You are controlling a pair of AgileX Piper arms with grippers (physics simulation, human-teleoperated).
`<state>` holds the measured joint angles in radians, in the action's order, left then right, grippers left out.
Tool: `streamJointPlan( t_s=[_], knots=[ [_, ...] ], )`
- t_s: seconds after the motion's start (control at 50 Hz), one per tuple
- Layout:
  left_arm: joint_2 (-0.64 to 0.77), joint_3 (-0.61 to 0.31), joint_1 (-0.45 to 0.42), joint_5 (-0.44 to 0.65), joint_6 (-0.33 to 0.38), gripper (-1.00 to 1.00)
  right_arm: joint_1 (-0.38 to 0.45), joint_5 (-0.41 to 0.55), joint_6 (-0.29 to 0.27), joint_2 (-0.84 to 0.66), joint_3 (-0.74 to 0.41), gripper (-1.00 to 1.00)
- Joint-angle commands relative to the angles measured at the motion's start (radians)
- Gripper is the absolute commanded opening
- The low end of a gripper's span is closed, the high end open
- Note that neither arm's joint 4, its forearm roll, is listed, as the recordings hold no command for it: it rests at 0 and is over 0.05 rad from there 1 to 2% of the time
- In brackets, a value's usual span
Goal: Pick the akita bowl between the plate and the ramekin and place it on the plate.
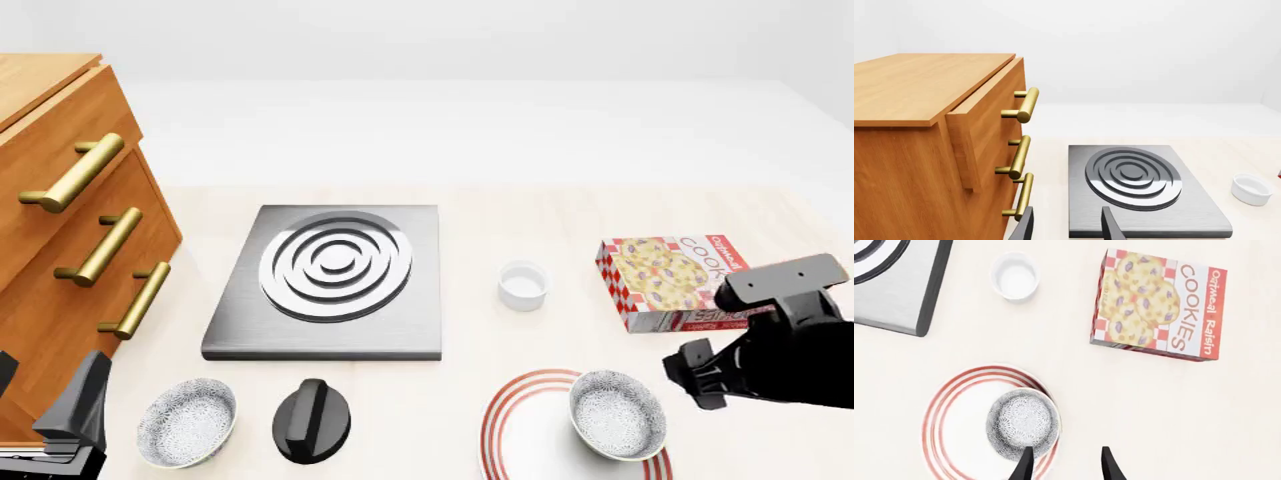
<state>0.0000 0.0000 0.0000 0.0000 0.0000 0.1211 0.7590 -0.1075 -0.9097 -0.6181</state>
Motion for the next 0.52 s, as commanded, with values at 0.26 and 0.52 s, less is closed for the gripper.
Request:
streamJointPlan(
  t_s=[0.26,0.52],
  knots=[
    [0.0,0.0,0.0,0.0,0.0,1.0,-0.021,0.194,-0.031,0.172,-0.112,1.0],
    [0.0,0.0,0.0,0.0,0.0,1.0,-0.043,0.178,-0.045,0.178,-0.082,1.0]
  ],
)
